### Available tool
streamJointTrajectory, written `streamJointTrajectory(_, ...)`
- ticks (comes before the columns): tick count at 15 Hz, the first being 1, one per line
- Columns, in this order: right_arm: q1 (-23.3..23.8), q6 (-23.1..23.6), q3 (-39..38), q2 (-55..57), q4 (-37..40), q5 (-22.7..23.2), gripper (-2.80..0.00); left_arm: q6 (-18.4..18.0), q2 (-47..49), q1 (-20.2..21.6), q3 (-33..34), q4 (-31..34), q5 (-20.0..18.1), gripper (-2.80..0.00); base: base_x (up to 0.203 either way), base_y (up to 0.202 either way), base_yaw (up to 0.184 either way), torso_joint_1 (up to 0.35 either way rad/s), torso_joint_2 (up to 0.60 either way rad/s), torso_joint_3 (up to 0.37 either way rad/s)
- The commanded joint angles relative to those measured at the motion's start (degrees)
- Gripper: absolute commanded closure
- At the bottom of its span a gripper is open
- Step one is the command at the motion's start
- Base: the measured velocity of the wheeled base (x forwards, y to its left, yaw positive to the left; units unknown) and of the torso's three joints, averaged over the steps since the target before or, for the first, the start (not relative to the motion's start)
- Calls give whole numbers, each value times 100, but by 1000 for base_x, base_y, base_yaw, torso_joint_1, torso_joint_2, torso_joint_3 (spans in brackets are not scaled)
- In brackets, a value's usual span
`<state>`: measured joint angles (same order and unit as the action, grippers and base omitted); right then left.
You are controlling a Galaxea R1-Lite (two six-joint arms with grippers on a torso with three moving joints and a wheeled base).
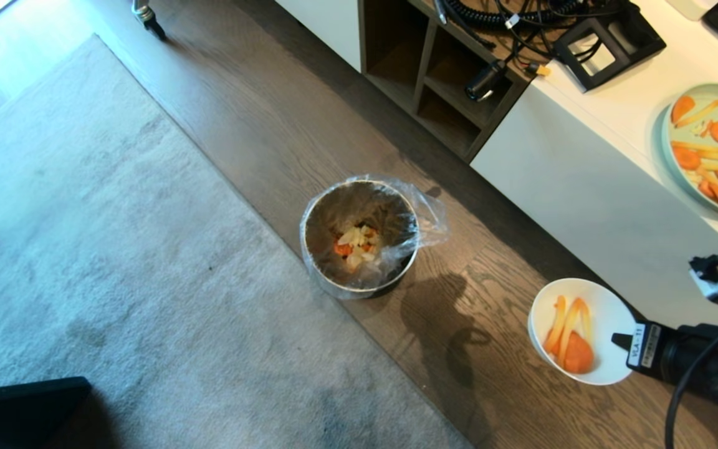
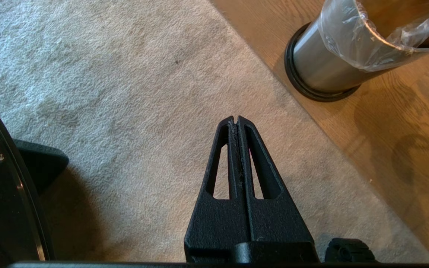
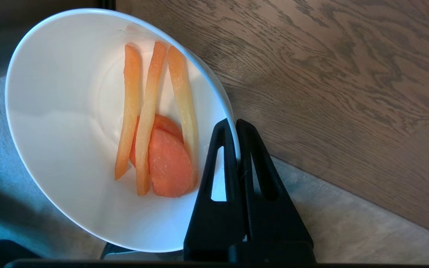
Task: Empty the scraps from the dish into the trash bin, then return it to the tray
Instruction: Move the bowl over the trash can
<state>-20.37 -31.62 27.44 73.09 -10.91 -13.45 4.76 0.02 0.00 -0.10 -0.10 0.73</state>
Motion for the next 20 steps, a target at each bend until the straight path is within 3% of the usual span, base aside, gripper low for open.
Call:
streamJointTrajectory(1,-2,215,86,9,-16,-2,0,7,-2,0,6,1,6,0,0,0,0,2,4,-35)
streamJointTrajectory(5,-79,671,712,431,-16,0,0,7,-2,0,6,1,6,0,0,0,0,0,0,0)
streamJointTrajectory(13,-1068,1162,3019,1818,-11,-68,0,1,-2,0,1,1,6,0,0,0,0,0,0,0)
streamJointTrajectory(20,-2101,1287,4285,2646,-49,-157,0,1,-2,0,2,1,6,0,0,0,0,0,0,0)
